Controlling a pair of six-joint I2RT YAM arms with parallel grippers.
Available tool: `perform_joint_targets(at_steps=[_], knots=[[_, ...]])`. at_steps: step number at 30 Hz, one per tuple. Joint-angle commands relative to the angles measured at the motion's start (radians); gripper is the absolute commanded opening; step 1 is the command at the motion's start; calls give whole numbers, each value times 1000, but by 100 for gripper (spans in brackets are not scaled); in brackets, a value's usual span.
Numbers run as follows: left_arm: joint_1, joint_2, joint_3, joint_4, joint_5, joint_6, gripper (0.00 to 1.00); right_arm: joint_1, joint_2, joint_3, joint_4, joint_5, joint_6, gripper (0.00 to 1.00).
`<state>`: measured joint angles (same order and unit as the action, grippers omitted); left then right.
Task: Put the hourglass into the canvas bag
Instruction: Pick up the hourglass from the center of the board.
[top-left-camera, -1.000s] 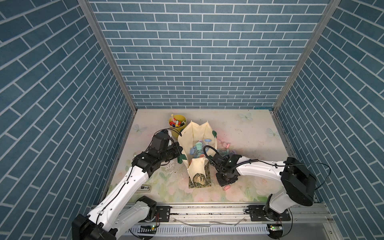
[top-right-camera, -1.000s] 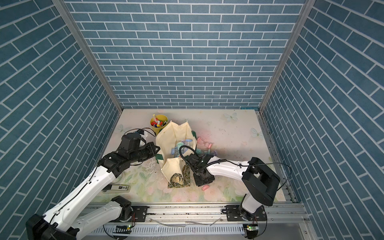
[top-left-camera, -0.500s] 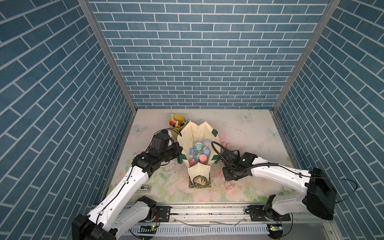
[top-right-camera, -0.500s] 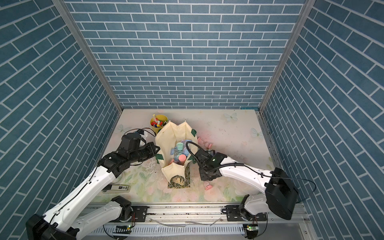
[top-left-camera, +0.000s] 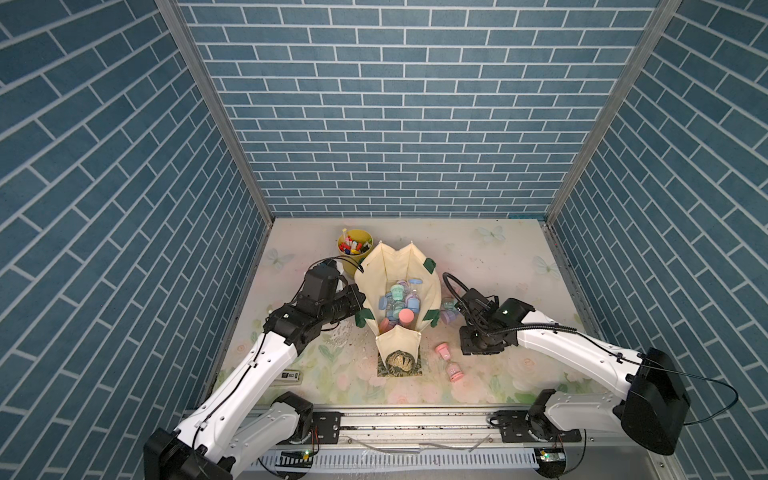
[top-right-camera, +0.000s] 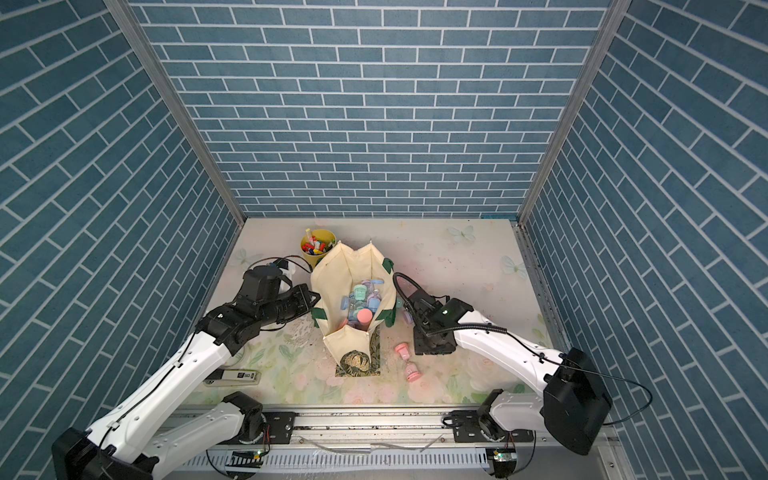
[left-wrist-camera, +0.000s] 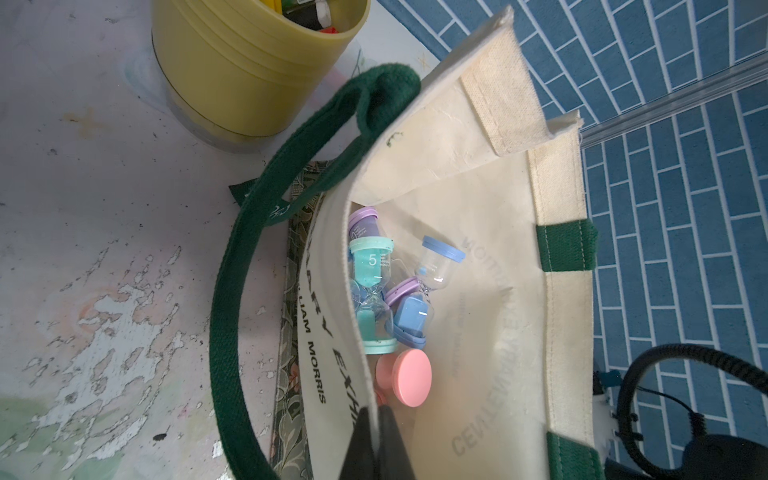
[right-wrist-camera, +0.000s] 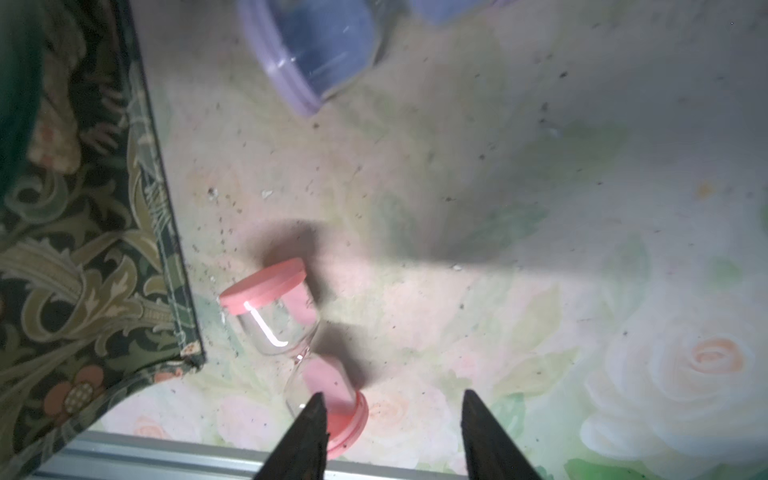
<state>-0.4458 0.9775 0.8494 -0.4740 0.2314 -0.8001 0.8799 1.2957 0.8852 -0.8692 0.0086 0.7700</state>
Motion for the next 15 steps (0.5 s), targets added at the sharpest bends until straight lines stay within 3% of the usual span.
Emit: perform_joint_targets(at_steps=[1, 9, 15], knots=[[-4, 7, 3, 16, 4, 2, 0, 72, 53, 5, 21, -51, 74, 57], [-4, 24, -1, 35, 25, -3, 0, 94, 222, -7, 83, -78, 158, 54], [-4, 55, 9, 39, 41, 23, 0, 88, 354, 14, 87, -74, 191, 34]])
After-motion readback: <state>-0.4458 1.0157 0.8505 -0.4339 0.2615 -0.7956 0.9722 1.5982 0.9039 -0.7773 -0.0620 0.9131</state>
